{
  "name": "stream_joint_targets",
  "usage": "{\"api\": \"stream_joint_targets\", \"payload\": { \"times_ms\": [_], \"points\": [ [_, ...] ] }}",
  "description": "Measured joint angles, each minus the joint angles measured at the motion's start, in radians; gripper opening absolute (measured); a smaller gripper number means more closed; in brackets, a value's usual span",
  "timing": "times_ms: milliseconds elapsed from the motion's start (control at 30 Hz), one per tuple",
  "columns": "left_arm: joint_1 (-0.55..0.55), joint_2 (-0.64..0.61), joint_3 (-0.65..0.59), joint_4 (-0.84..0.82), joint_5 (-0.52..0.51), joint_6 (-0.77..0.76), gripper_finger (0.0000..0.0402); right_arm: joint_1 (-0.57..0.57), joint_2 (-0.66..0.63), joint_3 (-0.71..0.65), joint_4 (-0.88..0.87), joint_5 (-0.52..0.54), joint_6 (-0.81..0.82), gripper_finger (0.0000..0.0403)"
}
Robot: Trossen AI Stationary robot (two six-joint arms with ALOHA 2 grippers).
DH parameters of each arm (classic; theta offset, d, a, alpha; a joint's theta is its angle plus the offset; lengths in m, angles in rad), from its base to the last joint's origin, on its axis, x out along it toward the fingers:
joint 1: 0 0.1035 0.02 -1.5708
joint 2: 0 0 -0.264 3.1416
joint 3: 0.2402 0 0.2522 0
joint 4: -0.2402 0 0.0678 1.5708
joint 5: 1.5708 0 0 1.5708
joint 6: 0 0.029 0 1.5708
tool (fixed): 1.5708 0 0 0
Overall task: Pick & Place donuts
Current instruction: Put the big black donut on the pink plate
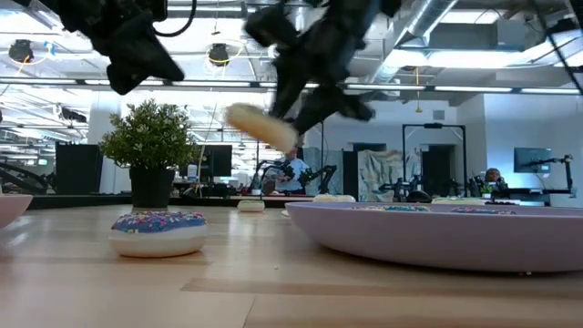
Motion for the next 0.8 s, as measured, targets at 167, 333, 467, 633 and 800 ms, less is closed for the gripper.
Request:
{"api": "stream_joint_targets", "payload": {
  "times_ms": [167,333,467,633,800],
  "points": [
    [0.0,-0.008,0.0,-0.004,0.005,-0.01,0.0,0.011,0.15,0.131,-0.055,-0.065,-0.019,0.0125],
    [0.0,-0.007,0.0,-0.01,0.01,-0.022,0.0,0.016,0.236,0.212,-0.108,-0.106,-0.045,0.0155],
    [0.0,-0.007,0.0,-0.022,0.011,-0.037,0.0,0.014,0.25,0.228,-0.144,-0.115,-0.052,0.0184],
    [0.0,-0.007,0.0,-0.03,0.008,-0.039,0.0,0.006,0.196,0.231,-0.181,-0.091,-0.102,0.0216],
    [0.0,-0.007,0.0,-0.025,0.001,-0.045,0.0002,-0.008,0.075,0.231,-0.298,-0.019,-0.254,0.023]
  ]
}}
